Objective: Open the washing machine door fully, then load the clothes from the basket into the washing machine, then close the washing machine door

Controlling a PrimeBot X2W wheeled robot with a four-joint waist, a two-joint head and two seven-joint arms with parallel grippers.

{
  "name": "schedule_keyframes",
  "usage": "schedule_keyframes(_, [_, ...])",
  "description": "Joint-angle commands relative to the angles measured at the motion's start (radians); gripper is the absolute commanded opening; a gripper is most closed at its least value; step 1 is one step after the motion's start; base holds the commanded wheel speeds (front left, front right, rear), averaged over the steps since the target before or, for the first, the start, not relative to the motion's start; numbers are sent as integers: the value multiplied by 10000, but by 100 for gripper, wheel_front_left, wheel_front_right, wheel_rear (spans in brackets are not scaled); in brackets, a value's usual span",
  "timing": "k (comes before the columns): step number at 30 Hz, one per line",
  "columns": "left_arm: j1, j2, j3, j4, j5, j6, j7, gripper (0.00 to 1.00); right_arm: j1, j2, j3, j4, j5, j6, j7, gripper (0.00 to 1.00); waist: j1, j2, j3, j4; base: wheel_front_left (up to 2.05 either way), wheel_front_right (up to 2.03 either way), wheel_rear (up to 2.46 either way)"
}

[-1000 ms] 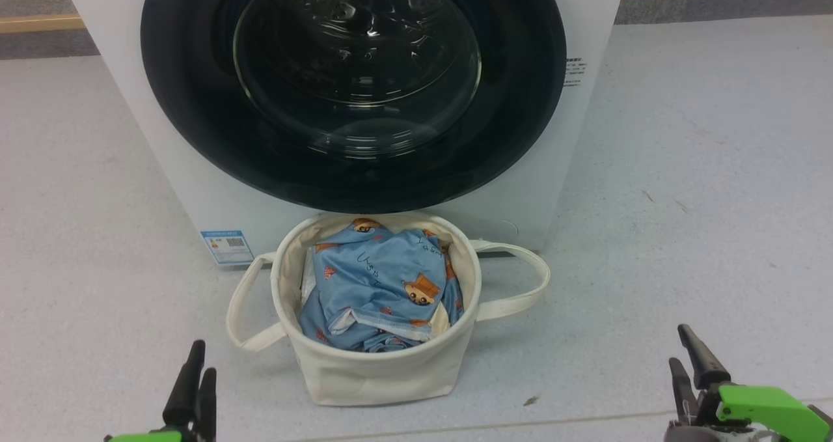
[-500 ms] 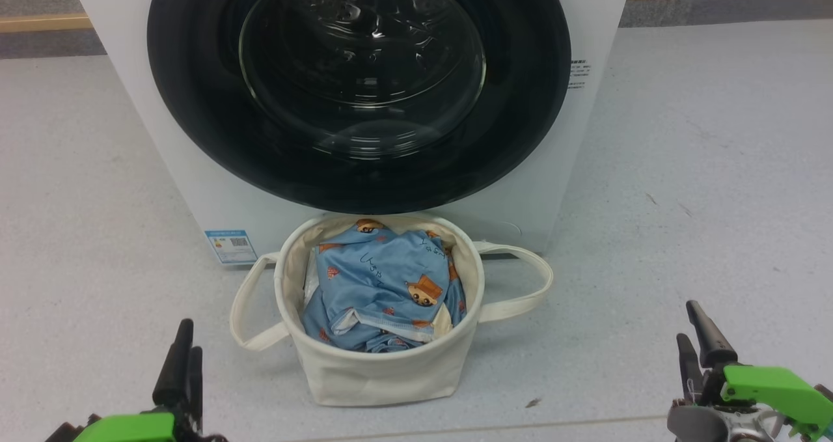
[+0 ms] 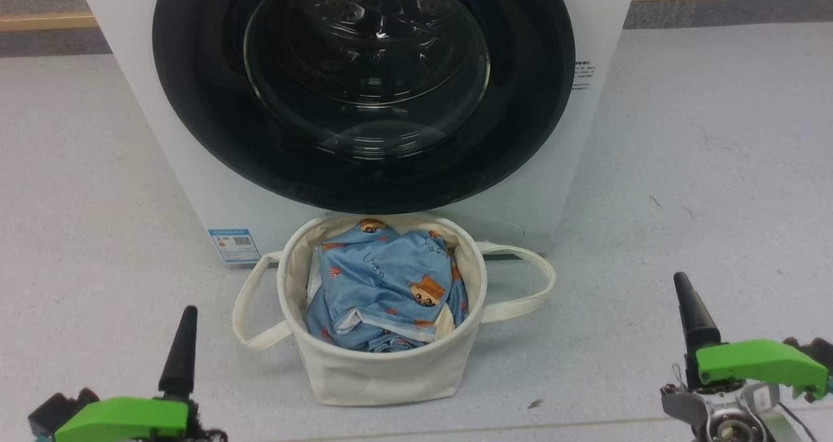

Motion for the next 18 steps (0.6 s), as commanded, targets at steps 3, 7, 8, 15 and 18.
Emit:
schedule_keyframes(3, [-615, 483, -222, -369, 904, 86, -297, 100, -690, -149, 89, -374, -996, 2, -151, 100, 0, 0, -2, 15, 0, 0, 0])
schedule_keyframes(7, [-707, 750, -618, -311, 1881, 240, -515, 100, -765, -190, 224, -389, -2083, 2, -215, 100, 0, 0, -12, 31, 0, 0, 0])
schedule_keyframes(8, [-732, 805, -700, -299, 2098, 273, -559, 100, -783, -216, 282, -393, -2340, 2, -231, 100, 0, 0, -17, 37, 0, 0, 0])
schedule_keyframes(15, [-882, 1102, -1136, -240, 3324, 392, -803, 100, -887, -352, 492, -408, -3690, 2, -342, 100, 0, 0, -51, 98, 0, 0, 0])
schedule_keyframes(18, [-941, 1188, -1168, -209, 3653, 433, -893, 100, -923, -375, 493, -443, -4121, 2, -390, 100, 0, 0, -66, 125, 0, 0, 0])
